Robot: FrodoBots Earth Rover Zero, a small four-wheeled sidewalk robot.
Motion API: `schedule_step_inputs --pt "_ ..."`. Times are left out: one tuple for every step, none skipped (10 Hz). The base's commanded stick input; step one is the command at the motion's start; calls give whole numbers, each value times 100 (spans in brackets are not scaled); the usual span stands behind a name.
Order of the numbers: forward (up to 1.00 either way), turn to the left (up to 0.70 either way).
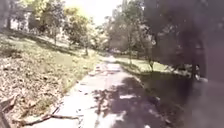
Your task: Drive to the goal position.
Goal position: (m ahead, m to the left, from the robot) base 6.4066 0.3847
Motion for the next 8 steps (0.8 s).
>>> schedule_step_inputs --pt "45 0" --pt "45 0" --pt "45 0" --pt "45 0" --pt "45 0" --pt "45 0" --pt "45 0" --pt "45 0"
